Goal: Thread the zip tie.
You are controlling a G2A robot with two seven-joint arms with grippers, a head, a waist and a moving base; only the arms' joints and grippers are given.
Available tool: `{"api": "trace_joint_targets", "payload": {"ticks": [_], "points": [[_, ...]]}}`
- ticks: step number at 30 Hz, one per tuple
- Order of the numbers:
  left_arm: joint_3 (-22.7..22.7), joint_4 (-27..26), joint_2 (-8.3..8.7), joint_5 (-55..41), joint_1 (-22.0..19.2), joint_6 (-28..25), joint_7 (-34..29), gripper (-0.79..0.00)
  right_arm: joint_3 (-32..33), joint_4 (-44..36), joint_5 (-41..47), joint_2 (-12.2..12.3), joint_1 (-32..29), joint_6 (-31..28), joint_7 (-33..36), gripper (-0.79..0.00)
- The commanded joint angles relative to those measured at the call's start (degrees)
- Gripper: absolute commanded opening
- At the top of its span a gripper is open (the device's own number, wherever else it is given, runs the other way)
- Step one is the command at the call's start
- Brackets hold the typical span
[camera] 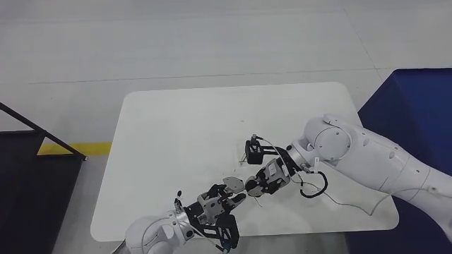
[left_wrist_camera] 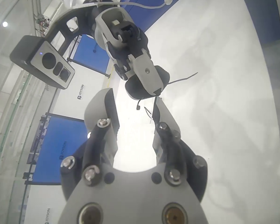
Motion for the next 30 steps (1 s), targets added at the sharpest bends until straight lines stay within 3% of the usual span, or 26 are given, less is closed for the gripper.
{"api": "trace_joint_targets", "payload": {"ticks": [1, 4, 5, 10, 12, 16, 30], "points": [[0.0, 0.0, 0.0, 0.0, 0.0, 0.0, 0.0, -0.613, 0.0, 0.01, 0.01, 0.0, 0.0, 0.0, 0.0, -0.785], [0.0, 0.0, 0.0, 0.0, 0.0, 0.0, 0.0, -0.705, 0.0, 0.01, 0.01, 0.0, 0.0, 0.0, 0.0, -0.785], [0.0, 0.0, 0.0, 0.0, 0.0, 0.0, 0.0, -0.785, 0.0, 0.01, 0.01, 0.0, 0.0, 0.0, 0.0, -0.785], [0.0, 0.0, 0.0, 0.0, 0.0, 0.0, 0.0, -0.785, 0.0, 0.01, 0.01, 0.0, 0.0, 0.0, 0.0, -0.785], [0.0, 0.0, 0.0, 0.0, 0.0, 0.0, 0.0, 0.0, 0.0, 0.01, 0.01, 0.0, 0.0, 0.0, 0.0, -0.785], [-0.91, 1.66, -0.25, 0.23, -0.17, 4.55, -4.51, 0.0, 0.0, -0.07, -4.74, 0.18, 0.73, -1.93, -1.94, -0.785], [-0.88, 0.82, 0.12, 0.21, 0.58, 3.19, -3.34, 0.0, 1.46, -1.48, -7.06, 0.52, -1.06, -0.95, -3.69, -0.785]]}}
